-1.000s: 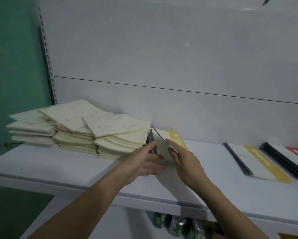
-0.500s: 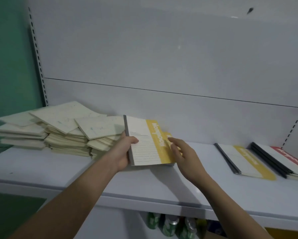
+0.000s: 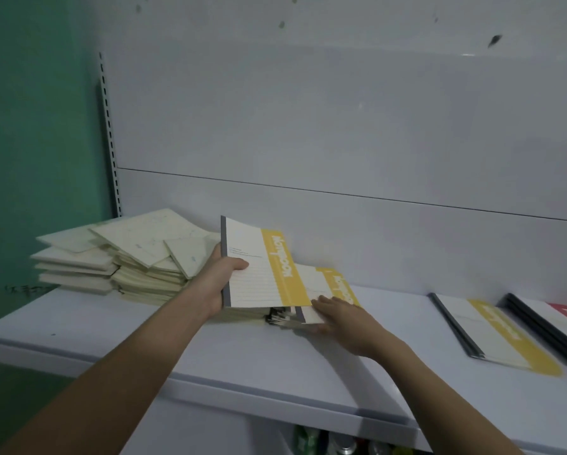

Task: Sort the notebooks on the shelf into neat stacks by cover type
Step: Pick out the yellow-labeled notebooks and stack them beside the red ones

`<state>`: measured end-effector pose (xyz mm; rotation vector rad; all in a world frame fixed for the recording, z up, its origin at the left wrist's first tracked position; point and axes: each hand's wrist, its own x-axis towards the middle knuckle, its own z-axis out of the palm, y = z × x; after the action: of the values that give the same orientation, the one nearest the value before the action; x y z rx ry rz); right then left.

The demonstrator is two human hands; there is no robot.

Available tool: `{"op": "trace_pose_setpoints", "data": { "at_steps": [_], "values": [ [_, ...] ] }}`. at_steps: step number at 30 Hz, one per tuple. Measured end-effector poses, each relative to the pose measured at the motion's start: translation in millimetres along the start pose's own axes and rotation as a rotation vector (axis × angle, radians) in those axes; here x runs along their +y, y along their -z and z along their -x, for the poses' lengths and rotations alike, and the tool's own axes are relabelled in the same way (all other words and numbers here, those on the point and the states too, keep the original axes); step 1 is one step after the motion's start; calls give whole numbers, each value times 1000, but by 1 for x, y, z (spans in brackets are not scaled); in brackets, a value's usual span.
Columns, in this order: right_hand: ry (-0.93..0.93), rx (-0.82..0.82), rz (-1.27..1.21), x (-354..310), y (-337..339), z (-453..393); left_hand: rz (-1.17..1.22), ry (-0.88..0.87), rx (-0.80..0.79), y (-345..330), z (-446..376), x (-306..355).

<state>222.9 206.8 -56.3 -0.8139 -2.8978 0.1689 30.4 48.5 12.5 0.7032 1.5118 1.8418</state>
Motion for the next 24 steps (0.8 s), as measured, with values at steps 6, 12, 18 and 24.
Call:
{"op": "trace_pose_setpoints", "data": {
  "at_steps": [6, 12, 18, 24],
  "values": [
    [-153, 484, -578, 1, 30, 17, -12, 43, -22, -1, -3, -9],
    [23, 589, -549, -43, 40, 23, 91, 93, -88, -31, 1, -22],
    [278, 257, -306, -70, 22, 22, 246, 135, -63, -43, 1, -27],
    [8, 462, -669, -44, 22, 10, 158, 10, 25, -17, -1, -21]
  ]
}}
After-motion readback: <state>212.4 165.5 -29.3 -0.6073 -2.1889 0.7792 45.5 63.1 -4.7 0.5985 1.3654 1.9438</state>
